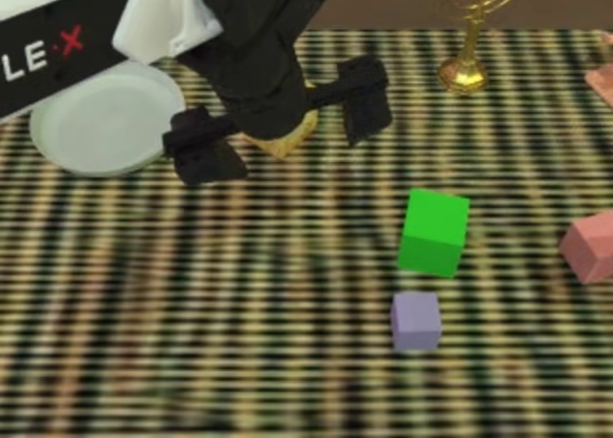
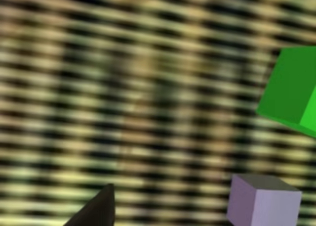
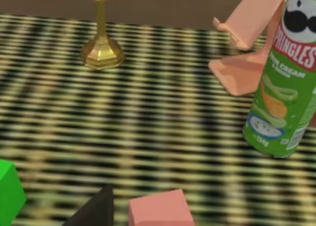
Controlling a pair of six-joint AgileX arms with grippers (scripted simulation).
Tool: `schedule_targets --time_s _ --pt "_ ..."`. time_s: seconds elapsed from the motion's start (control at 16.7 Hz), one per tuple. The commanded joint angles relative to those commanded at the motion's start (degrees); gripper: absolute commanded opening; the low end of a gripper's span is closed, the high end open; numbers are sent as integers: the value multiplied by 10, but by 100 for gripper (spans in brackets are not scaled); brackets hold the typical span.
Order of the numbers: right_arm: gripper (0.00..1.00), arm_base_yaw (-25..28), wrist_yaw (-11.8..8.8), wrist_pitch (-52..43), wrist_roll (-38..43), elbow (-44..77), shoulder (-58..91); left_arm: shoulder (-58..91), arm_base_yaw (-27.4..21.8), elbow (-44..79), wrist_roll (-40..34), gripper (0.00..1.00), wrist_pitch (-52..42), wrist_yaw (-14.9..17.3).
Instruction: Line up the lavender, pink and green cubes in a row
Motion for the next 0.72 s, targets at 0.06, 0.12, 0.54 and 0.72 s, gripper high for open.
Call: schedule_targets --time_s 0.06,0.12,0.54,0.72 --pt "100 1 0 -27 -7 37 55 -62 25 -54 15 100 30 -1" --pt "100 3 1 -54 -13 75 113 -127 51 -110 33 100 61 -1" --pt "100 14 3 -248 -61 331 508 -597 231 -534 210 100 296 -1" --pt "100 18 4 -320 -78 429 641 -768 293 -689 297 100 389 3"
